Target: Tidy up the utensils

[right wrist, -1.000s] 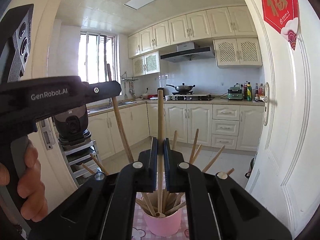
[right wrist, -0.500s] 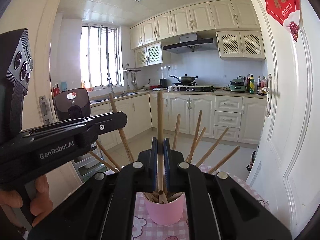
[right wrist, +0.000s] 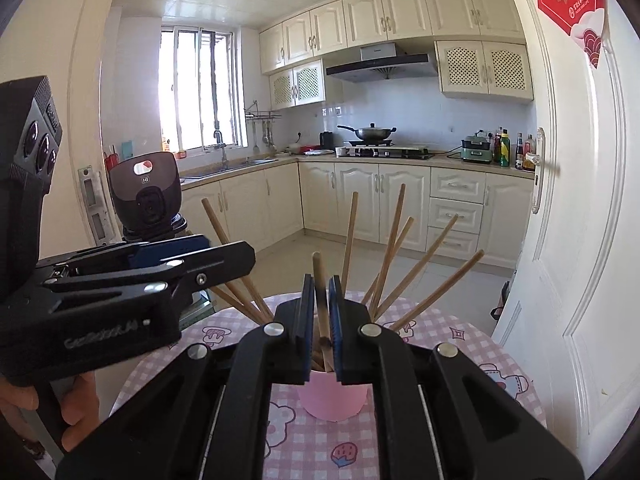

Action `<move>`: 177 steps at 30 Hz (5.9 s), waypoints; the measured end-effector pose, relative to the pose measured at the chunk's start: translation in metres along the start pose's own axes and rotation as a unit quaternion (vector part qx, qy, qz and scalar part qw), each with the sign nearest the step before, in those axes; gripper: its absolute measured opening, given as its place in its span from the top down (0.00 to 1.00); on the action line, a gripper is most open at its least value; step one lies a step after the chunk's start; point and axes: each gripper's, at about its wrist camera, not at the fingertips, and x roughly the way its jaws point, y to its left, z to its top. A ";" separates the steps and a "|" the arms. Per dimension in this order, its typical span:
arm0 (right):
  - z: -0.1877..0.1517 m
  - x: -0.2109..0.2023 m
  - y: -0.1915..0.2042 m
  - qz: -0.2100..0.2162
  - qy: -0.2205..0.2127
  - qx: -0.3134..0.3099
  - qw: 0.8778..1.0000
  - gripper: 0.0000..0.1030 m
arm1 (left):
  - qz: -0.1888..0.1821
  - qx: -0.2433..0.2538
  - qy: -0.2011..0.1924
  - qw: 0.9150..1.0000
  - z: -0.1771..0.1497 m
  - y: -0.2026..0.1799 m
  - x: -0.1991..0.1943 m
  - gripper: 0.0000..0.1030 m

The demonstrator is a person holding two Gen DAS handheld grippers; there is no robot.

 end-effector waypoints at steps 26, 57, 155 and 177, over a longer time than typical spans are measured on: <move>-0.029 -0.097 0.031 -0.075 -0.048 0.009 0.996 0.19 | 0.085 0.031 -0.061 0.994 -0.045 -0.006 -0.116 0.08; -0.045 -0.146 0.067 -0.104 -0.104 -0.003 0.989 0.08 | 0.121 0.033 -0.120 0.985 -0.064 -0.016 -0.173 0.06; -0.049 -0.146 0.076 -0.112 -0.105 0.013 0.988 0.08 | 0.127 0.051 -0.141 0.981 -0.065 -0.014 -0.178 0.06; -0.049 -0.148 0.077 -0.114 -0.104 0.015 0.988 0.08 | 0.129 0.052 -0.140 0.980 -0.064 -0.014 -0.176 0.06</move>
